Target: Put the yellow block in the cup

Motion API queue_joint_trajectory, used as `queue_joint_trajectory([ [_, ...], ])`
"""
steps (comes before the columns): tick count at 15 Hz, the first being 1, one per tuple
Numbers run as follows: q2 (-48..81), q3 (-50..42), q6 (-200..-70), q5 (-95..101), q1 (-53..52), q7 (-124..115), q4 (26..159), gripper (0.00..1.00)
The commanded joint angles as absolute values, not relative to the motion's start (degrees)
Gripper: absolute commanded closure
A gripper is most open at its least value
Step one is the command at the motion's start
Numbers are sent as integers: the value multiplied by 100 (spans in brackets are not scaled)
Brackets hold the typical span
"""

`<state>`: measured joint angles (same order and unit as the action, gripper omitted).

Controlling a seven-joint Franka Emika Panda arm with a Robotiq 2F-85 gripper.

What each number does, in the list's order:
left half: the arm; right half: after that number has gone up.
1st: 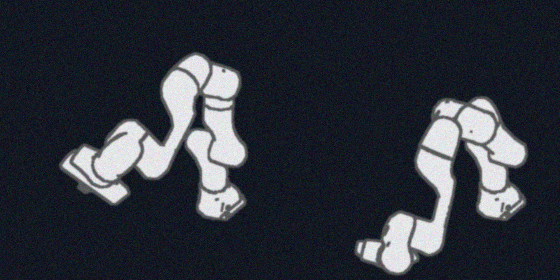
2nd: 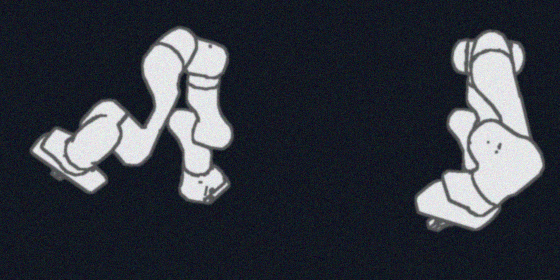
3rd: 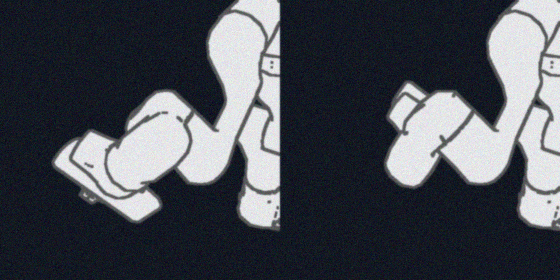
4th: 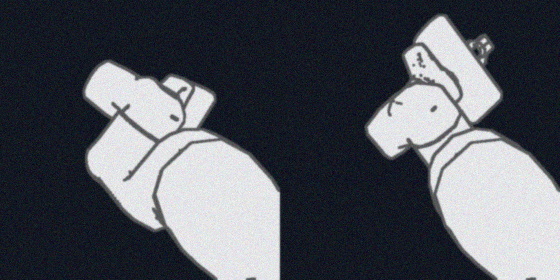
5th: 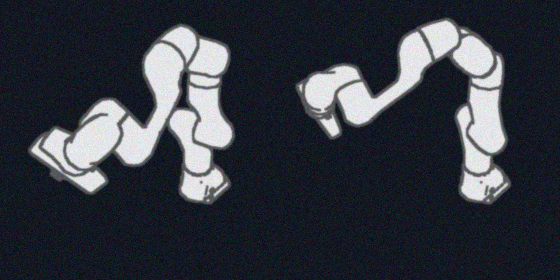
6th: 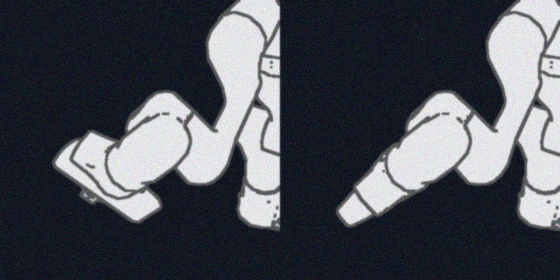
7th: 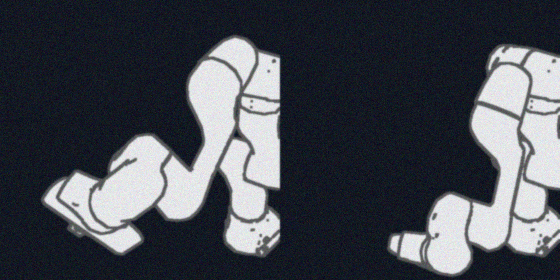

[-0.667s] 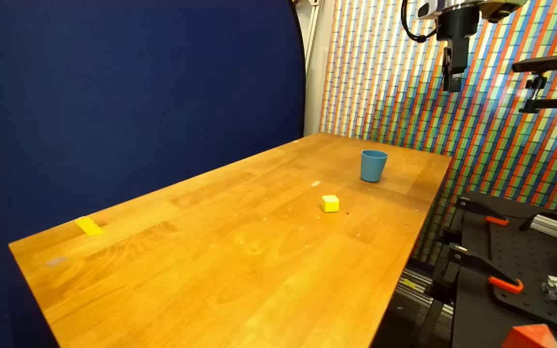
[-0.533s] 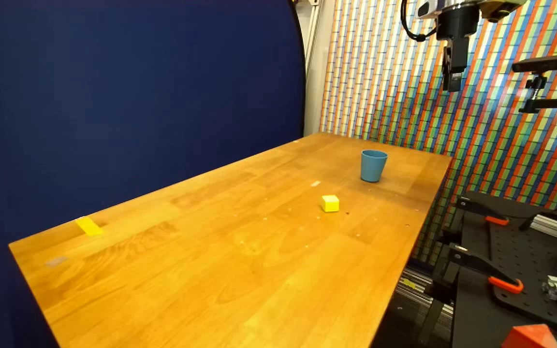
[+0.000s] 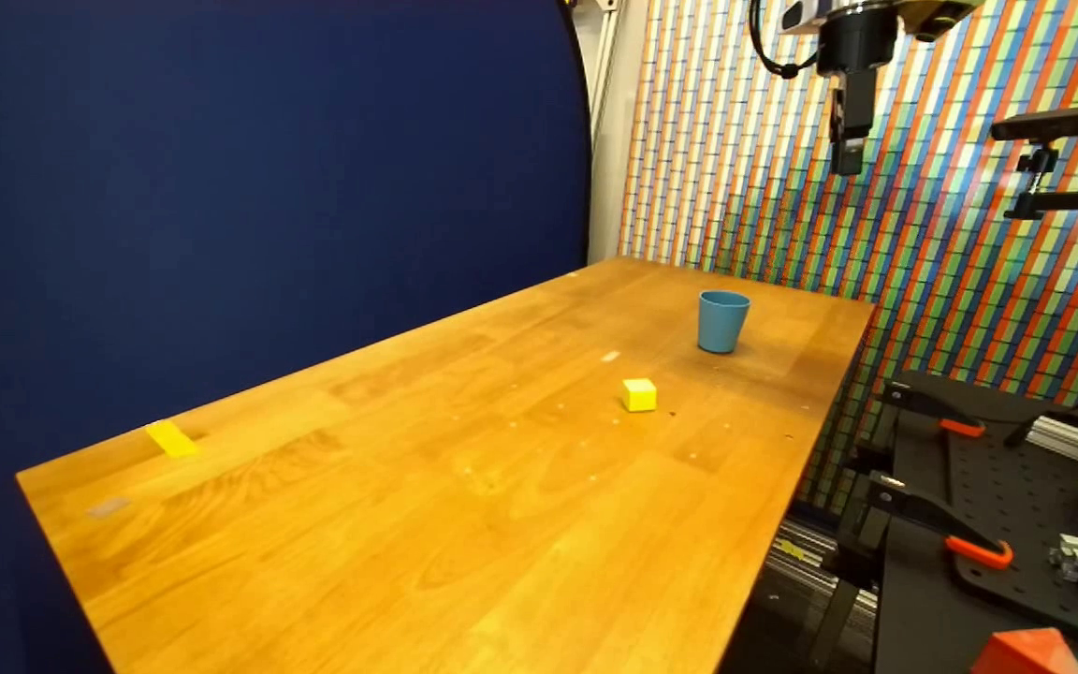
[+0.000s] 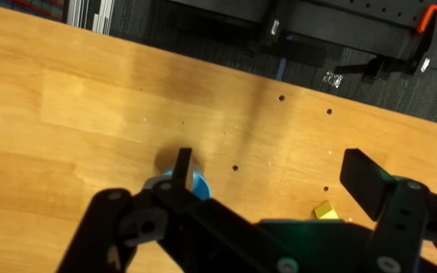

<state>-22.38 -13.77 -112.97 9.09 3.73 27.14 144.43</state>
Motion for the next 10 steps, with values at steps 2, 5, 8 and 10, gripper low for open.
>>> queue_joint_trajectory([
  [2,-800,-737,-11492,187,-162,2273,13453,0],
  [5,158,-261,-11617,-25,-372,1979,12869,0],
  [8,1121,133,-11948,66,-482,1546,12300,0],
  [10,1666,268,-12103,142,-481,1425,11996,0],
])
